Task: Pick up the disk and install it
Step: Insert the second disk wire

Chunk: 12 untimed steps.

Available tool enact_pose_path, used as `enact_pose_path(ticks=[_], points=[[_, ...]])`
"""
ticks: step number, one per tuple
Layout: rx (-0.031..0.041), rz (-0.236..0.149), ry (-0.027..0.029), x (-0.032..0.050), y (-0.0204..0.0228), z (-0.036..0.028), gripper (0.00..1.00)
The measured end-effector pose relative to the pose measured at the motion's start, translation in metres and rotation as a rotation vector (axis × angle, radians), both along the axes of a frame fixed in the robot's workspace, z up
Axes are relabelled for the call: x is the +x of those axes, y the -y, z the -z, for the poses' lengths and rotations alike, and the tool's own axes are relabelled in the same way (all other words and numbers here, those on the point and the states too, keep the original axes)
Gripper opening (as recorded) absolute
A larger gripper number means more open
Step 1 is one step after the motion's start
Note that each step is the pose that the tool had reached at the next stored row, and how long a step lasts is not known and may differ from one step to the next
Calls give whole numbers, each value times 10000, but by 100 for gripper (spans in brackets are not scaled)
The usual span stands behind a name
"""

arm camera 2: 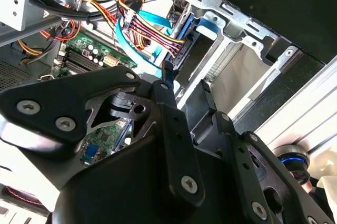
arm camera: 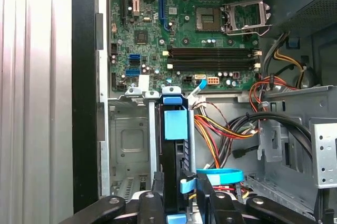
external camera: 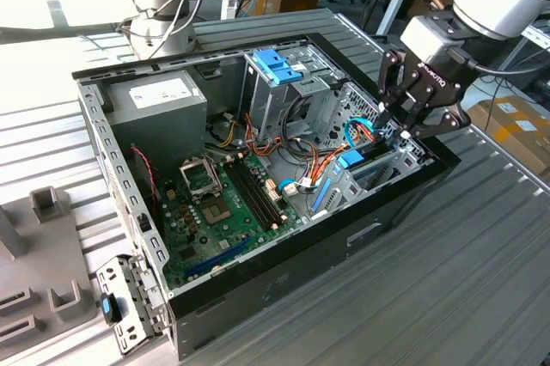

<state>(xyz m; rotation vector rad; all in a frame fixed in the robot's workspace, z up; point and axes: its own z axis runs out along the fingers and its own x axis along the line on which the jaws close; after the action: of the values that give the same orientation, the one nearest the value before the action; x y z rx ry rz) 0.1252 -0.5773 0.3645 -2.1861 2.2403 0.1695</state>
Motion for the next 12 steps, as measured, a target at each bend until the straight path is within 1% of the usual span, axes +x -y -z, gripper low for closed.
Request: enact_pose_path(ticks=[1, 4, 11, 12], points=[[0, 0, 0, 0, 0, 25, 38], [0, 0, 0, 0, 0, 52, 38], [-1, 0, 0, 0, 0, 56, 38], [-1, 0, 0, 0, 0, 55, 29]])
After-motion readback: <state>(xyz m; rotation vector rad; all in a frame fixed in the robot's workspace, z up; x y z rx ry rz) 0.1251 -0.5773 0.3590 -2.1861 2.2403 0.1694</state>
